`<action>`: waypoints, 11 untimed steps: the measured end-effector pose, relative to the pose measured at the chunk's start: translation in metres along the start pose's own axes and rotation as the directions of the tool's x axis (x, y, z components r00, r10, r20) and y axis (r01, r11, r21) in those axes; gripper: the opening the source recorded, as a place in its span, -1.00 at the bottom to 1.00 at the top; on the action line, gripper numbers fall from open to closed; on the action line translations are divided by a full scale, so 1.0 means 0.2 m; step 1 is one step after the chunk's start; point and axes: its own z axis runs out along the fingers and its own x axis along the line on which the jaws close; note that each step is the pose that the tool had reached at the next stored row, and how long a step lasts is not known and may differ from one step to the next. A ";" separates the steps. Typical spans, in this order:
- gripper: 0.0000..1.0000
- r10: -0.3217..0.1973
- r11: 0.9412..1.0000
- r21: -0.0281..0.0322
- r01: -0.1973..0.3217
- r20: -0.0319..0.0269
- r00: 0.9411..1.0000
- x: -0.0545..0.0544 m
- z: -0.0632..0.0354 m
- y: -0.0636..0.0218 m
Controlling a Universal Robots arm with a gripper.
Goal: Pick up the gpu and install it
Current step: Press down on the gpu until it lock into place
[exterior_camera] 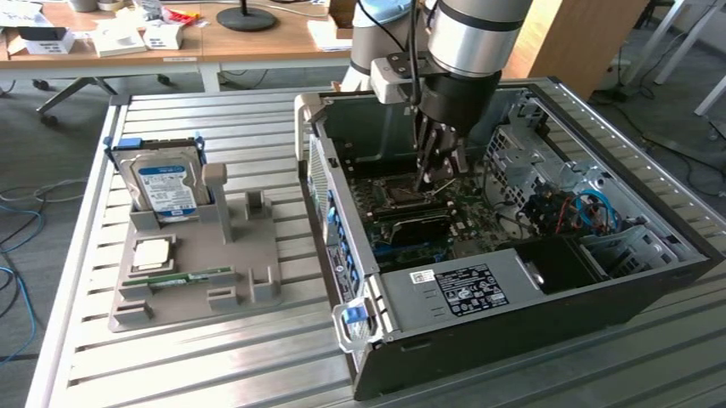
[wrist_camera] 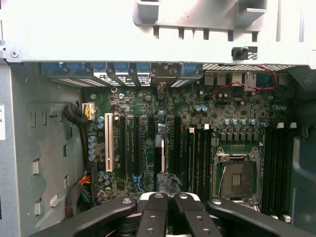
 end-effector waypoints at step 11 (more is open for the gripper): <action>-0.79 0.000 1.000 0.000 0.000 0.000 1.000 0.00 0.026 0.001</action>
